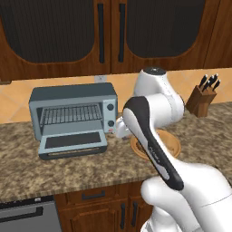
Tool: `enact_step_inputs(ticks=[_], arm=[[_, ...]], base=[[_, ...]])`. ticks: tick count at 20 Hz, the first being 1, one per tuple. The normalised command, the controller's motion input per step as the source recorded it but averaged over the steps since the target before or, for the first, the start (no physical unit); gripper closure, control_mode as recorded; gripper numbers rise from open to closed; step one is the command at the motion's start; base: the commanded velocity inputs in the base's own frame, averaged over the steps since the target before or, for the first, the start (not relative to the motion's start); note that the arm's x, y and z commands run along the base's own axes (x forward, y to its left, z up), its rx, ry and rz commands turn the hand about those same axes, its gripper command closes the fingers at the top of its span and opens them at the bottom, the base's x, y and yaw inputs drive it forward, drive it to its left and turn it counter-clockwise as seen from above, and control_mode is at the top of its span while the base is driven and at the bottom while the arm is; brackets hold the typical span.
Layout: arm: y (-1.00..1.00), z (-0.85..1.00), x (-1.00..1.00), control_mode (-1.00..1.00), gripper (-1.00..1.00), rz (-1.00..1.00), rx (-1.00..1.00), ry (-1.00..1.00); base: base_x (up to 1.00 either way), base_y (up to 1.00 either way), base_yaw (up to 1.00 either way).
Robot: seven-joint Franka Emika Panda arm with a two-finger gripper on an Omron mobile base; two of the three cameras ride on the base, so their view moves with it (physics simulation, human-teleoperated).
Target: Pick up the kebab skewer and baguette bread, and place them inside the toaster oven. Close the toaster oven door and start by setting the timer.
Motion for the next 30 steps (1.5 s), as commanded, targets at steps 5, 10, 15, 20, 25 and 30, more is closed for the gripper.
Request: enact_step_inputs(ticks=[5,10,15,20,25,30], arm=[[1.00,0.00,0.28,-1.00,-1.00,-0.33,0.00,-0.24],[0.64,-0.01,0.43,-1.00,-1.00,-0.38,0.03,-0.32],[0.03,-0.14,0.08,-1.00,-1.00,-0.20,0.08,-0.29],[-0.01,-0.12,0.39,-1.00,-1.00,0.00,0.00,-0.16],[0.00,-0.10,0.55,-1.00,-1.00,0.00,0.00,-0.11],[0.18,-0.20,0.55,-1.00,-1.00,0.00,0.00,-0.13]], base=[[0.00,0.00,0.00],[0.00,0.00,0.00],[0.00,0.00,0.00],[0.00,0.00,0.00],[0.00,0.00,0.00],[0.00,0.00,0.00]])
